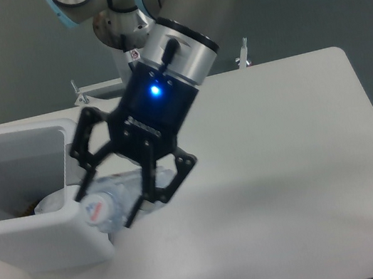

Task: Place the trash in the trash can
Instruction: 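Carry the bottle over the trash bin and lower it inside, then open the gripper to release the bottle into the bin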

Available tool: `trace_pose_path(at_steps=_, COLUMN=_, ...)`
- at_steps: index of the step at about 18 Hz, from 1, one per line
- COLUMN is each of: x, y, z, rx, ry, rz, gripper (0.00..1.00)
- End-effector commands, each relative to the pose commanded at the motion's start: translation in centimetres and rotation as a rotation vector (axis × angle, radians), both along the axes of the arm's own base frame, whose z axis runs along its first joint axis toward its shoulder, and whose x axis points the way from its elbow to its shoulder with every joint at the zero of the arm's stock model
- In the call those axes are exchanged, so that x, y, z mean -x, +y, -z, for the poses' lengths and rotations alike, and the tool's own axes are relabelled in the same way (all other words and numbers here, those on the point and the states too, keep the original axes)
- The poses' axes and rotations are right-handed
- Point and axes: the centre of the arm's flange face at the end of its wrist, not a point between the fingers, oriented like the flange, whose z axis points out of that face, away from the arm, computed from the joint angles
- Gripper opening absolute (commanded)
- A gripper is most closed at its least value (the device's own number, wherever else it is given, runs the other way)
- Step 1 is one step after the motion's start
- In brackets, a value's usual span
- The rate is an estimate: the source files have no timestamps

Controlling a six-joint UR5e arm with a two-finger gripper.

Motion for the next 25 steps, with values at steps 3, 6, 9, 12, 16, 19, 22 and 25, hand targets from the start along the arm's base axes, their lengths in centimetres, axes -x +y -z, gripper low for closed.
trace_pose_path(at_steps=3, x=-2.7, y=0.7, z=-0.7, rx=-0.016, ry=-0.002, rz=0.047, gripper=0.53)
trace_pose_path(at_steps=6, x=-5.7, y=1.6, z=-1.1, rx=-0.042, ry=-0.020, rz=0.116, gripper=0.53)
trace_pose_path(at_steps=9, x=-8.6, y=2.8, z=-0.5, rx=-0.039, ry=-0.045, rz=0.174, gripper=0.53)
trace_pose_path(at_steps=12, x=-11.0, y=3.0, z=1.2, rx=-0.030, ry=-0.053, rz=0.209, gripper=0.53)
trace_pose_path(at_steps=16, x=-12.3, y=3.2, z=4.9, rx=-0.038, ry=-0.045, rz=0.238, gripper=0.53)
trace_pose_path(at_steps=19, x=-12.7, y=3.3, z=6.6, rx=-0.046, ry=-0.015, rz=0.266, gripper=0.53)
trace_pose_path(at_steps=22, x=-12.8, y=3.3, z=7.7, rx=-0.034, ry=-0.026, rz=0.267, gripper=0.53)
trace_pose_path(at_steps=25, x=-13.4, y=2.7, z=8.3, rx=-0.024, ry=-0.035, rz=0.270, gripper=0.53)
